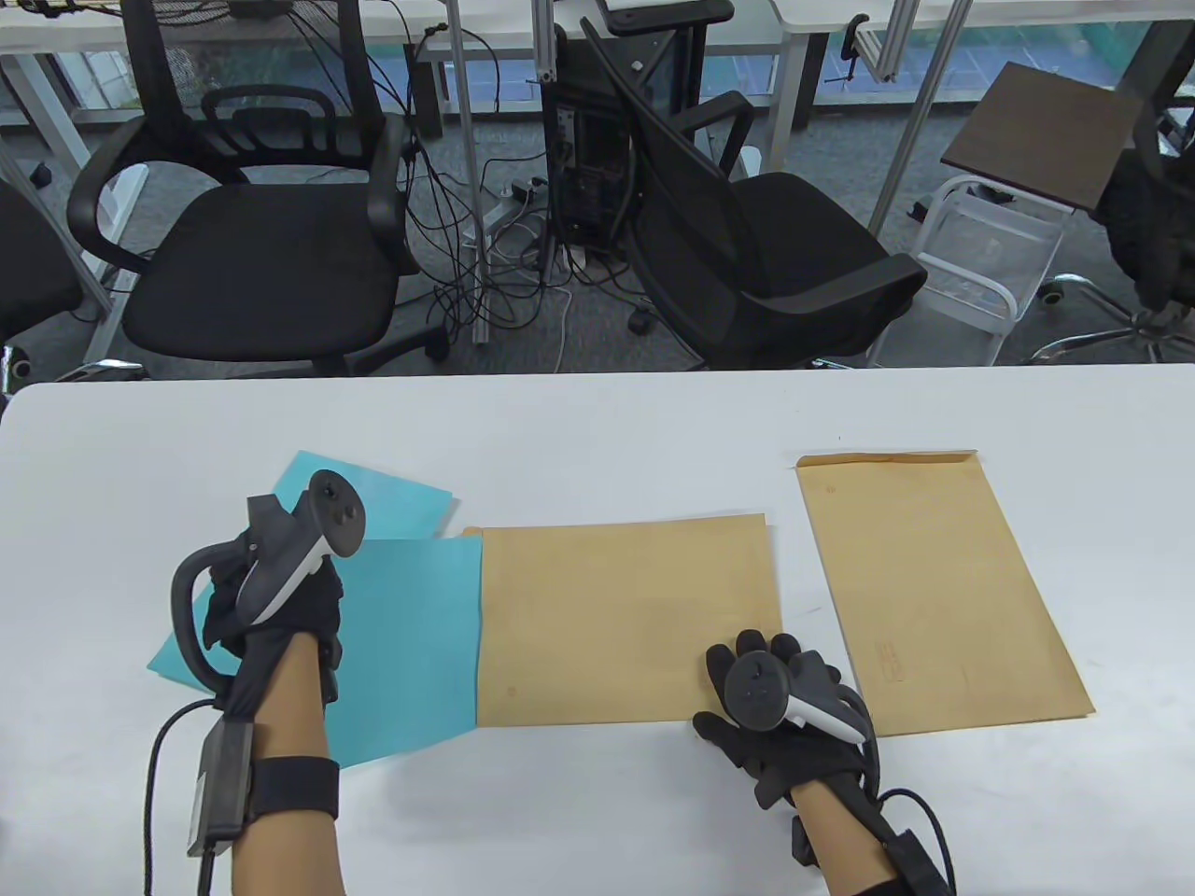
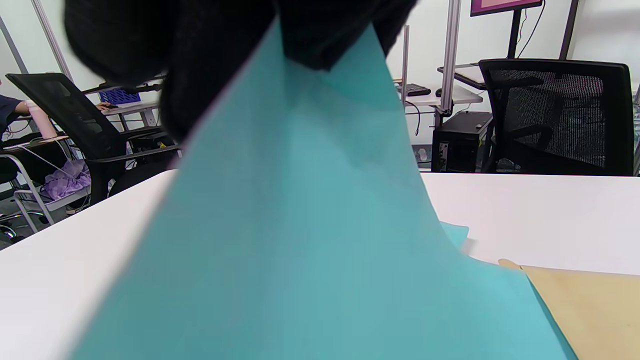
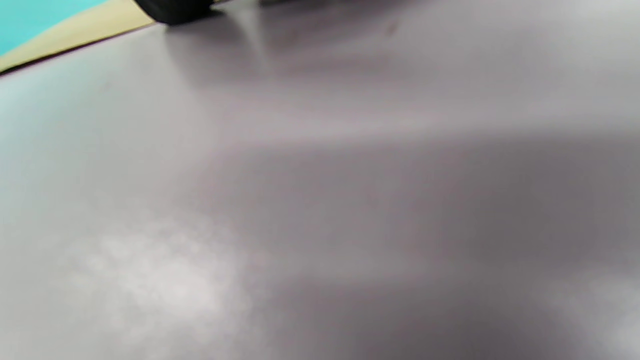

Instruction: Stuff flat paper into A4 envelope

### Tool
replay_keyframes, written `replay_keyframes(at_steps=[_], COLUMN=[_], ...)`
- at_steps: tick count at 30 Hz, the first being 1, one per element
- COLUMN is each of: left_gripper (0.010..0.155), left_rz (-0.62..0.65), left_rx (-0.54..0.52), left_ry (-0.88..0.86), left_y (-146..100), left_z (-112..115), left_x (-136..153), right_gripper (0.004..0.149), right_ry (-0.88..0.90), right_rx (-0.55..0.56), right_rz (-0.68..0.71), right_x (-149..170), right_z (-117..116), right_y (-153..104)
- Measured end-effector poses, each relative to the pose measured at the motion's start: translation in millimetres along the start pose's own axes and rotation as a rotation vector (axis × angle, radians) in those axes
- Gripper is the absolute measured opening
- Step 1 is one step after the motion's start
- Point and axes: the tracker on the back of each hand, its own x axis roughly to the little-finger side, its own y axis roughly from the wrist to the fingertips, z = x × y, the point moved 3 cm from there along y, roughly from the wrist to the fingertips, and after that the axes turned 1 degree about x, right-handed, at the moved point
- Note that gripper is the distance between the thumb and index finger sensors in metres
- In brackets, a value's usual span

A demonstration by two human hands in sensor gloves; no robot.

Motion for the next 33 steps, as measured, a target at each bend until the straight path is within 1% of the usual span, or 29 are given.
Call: replay_keyframes(at_steps=[6, 13, 19, 20, 23, 27, 33], left_gripper=[0.042, 0.042, 0.042, 0.042, 0.042, 0.042, 0.042], left_rz=[0.003, 0.036, 0.048, 0.072, 0.085, 0.08, 0.081], left_rx=[-0.002, -0.053, -0.098, -0.091, -0.059, -0.039, -0.004], left_ry=[0.003, 0.01, -0.034, -0.038, -0.074, -0.113, -0.147], left_y=[4.8, 17.9, 30.5, 33.8, 44.0, 55.8, 68.1], left_z=[-2.3, 4.1, 7.6, 9.1, 17.9, 26.9, 36.8], left_x=[2.4, 1.4, 10.0, 11.5, 17.9, 23.1, 23.0], right_gripper=[0.074, 0.074, 0.074, 0.074, 0.074, 0.074, 0.074], right_ry=[0.003, 0.011, 0.015, 0.018, 0.023, 0.029, 0.032], right_rx=[0.0, -0.002, -0.002, -0.003, -0.005, -0.005, -0.006], right_rz=[0.001, 0.002, 0.004, 0.005, 0.008, 0.013, 0.016], right_x=[0.2, 0.6, 1.1, 1.2, 1.6, 2.3, 2.7], right_z=[-0.1, -0.2, -0.4, -0.5, -0.5, -0.5, -0.7], right_y=[0.0, 0.1, 0.2, 0.3, 0.3, 0.5, 0.5])
